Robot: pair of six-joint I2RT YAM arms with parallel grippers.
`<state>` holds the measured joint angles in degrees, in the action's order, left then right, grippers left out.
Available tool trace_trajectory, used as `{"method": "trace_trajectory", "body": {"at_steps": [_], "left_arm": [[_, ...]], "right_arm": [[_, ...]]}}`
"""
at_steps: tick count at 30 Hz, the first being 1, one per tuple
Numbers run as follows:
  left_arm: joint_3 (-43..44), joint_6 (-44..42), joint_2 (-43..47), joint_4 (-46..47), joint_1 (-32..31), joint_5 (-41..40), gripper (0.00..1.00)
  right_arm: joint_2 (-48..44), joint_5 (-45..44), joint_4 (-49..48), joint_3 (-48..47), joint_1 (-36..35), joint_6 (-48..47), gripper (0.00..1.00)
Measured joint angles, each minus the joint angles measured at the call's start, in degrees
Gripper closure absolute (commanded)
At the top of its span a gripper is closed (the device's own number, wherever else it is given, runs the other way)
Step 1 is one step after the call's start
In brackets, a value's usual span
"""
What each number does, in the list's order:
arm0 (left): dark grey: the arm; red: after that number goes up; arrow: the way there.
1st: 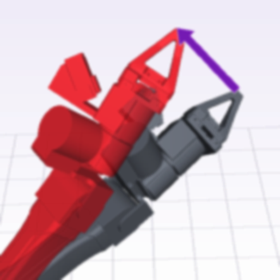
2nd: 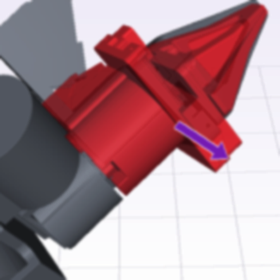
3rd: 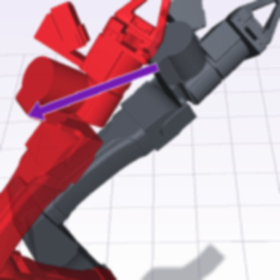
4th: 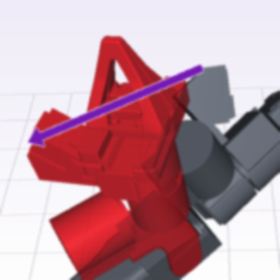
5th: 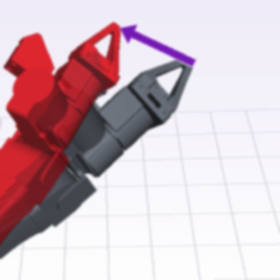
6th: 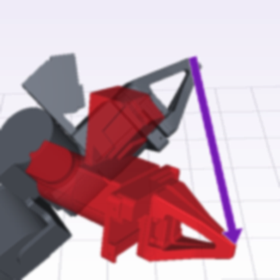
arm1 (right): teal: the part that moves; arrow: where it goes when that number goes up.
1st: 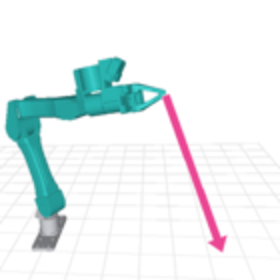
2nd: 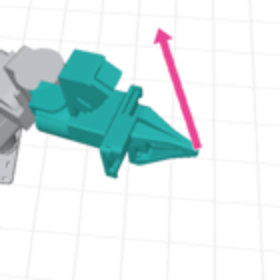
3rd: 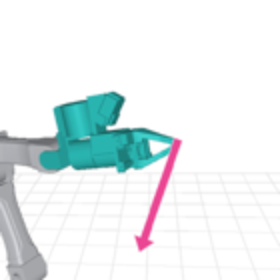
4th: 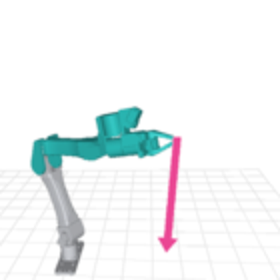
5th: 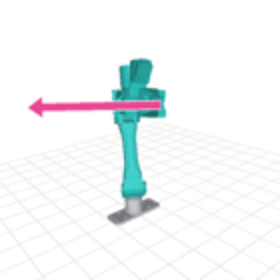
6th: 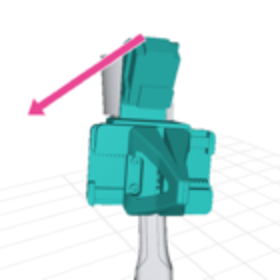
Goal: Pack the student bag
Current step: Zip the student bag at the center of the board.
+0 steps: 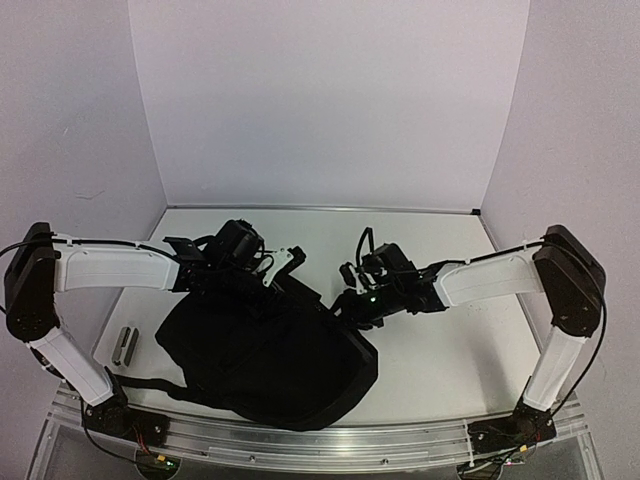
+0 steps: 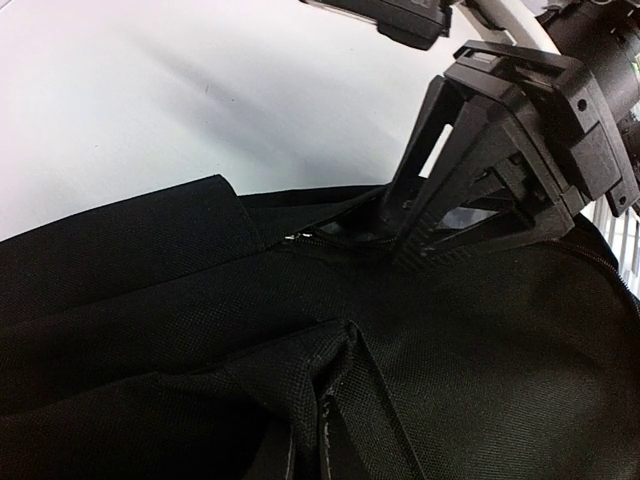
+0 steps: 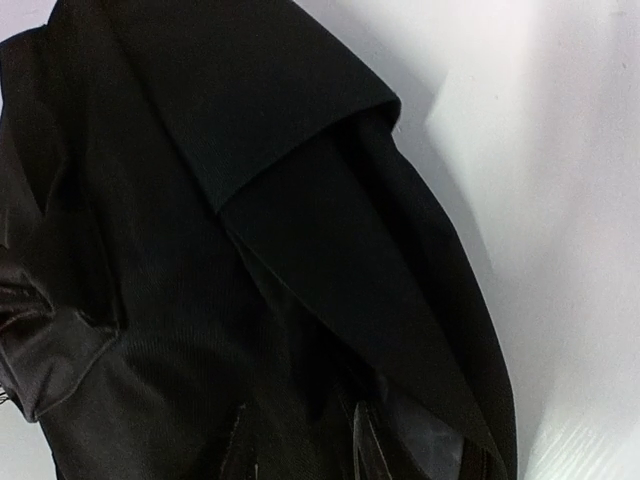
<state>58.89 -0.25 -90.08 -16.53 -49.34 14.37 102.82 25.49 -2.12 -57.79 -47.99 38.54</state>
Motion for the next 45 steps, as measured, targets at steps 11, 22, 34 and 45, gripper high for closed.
{"method": "trace_trajectory", "body": {"at_steps": [11, 22, 34, 45], "left_arm": [[0.0, -0.02, 0.0, 0.0, 0.0, -0.02, 1.0], [0.0, -0.04, 0.0, 0.0, 0.0, -0.02, 1.0], [-0.02, 3.12, -0.59, -0.02, -0.61, -4.79, 1.0], [0.0, 9.66, -3.74, 0.52, -0.01, -6.4, 1.0]], "right_arm": [[4.49, -0.51, -0.32, -4.33, 0.0, -0.7, 0.7], [5.09, -1.66, 0.35, -4.36, 0.0, -1.35, 0.92], [4.81, -4.23, 1.68, -4.78, 0.0, -1.89, 1.0], [-0.53, -8.92, 5.08, -3.48, -0.07, -2.02, 1.0]]}}
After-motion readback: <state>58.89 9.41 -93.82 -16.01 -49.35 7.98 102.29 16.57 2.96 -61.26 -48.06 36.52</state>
